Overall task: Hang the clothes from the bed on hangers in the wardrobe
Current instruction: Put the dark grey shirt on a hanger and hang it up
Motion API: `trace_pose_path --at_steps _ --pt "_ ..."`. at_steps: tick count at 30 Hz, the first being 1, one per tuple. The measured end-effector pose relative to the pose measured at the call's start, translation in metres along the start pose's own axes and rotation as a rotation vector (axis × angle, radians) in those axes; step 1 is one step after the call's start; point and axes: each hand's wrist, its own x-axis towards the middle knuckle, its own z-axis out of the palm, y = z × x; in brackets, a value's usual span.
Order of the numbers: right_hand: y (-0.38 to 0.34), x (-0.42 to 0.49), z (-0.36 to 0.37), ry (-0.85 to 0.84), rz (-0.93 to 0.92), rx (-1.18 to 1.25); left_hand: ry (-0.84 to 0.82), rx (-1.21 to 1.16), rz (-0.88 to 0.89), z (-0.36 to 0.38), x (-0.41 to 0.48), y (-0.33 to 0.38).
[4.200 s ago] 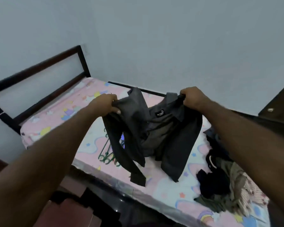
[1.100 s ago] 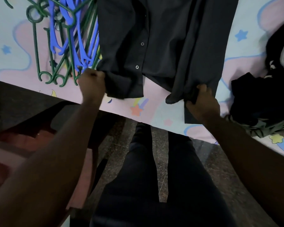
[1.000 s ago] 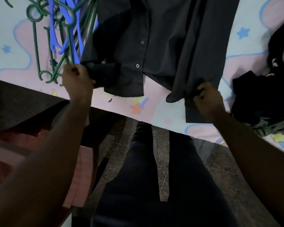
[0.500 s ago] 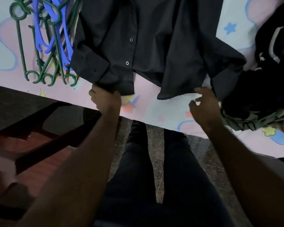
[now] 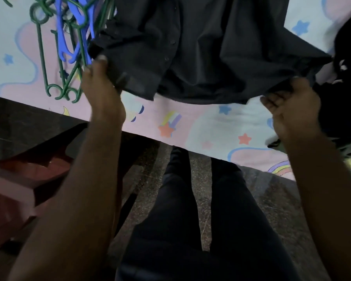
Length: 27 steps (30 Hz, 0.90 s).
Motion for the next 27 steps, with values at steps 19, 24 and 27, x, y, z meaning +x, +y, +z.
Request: trace_pose_path --at_steps 19,24,27 --pt "0.025 0.014 0.035 0.07 0.042 -0.113 0.126 -0.195 -0.412 0.022 -0.003 -0.03" --pt "0.028 0.006 0.012 0.061 -0.147 -0.419 0.07 0.064 -0.496 0.0 0.016 -0.033" --pt "0.029 0.001 0.001 0.026 -0.243 -0.59 0.113 0.167 -0.497 -0.003 0.026 -0.034"
